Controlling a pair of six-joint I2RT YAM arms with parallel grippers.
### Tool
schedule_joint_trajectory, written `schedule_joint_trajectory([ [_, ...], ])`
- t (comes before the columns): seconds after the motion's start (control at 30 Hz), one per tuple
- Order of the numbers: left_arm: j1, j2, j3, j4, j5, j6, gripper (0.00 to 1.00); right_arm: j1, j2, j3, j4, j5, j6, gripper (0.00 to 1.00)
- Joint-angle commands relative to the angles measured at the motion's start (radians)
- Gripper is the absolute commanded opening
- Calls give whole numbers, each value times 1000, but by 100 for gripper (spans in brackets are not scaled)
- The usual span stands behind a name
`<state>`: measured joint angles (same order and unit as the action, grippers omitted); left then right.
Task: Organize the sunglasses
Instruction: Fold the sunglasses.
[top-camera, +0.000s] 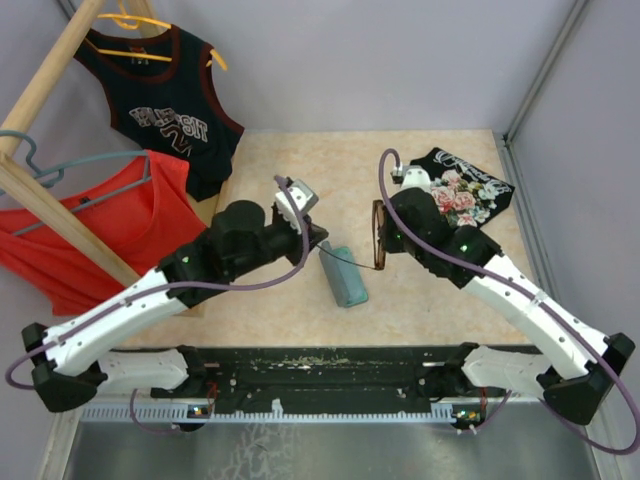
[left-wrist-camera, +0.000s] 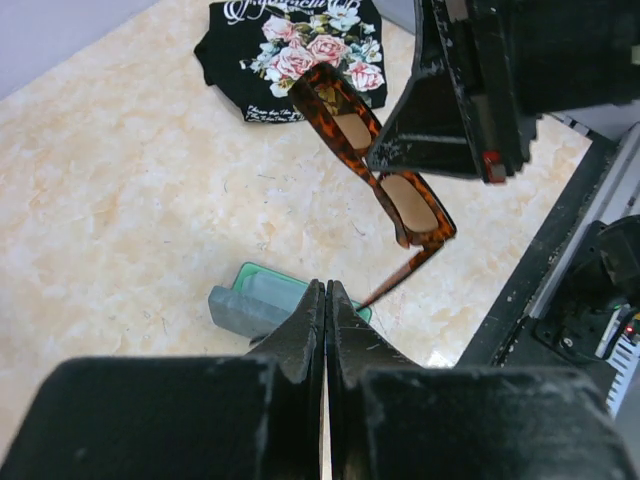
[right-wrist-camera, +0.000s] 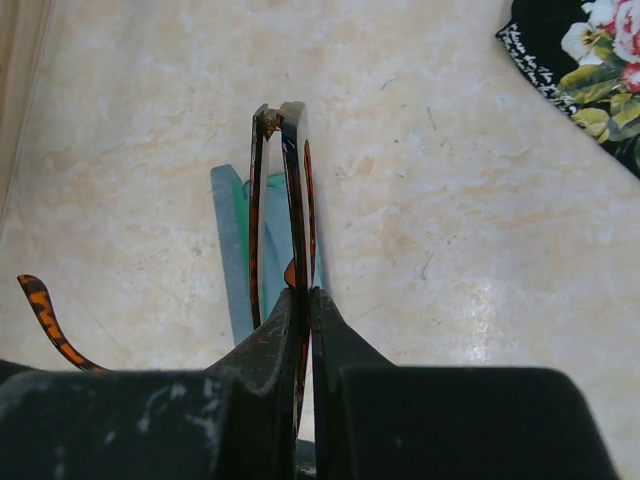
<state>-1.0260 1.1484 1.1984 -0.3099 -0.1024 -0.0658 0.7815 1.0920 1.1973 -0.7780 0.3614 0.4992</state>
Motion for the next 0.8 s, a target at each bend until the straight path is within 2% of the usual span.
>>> schedule_joint_trajectory([
  [0.0, -5, -69, -14, -102, 12, -16, 0, -40, -8, 49, 29, 22, -38, 0],
  [0.37, -18, -33, -127, -108, 113, -37, 0, -57, 121, 206, 22, -4, -76, 0],
  [0.77, -22, 61, -115, 21, 5, -66, 0, -57, 117, 175, 25, -83, -60, 0],
])
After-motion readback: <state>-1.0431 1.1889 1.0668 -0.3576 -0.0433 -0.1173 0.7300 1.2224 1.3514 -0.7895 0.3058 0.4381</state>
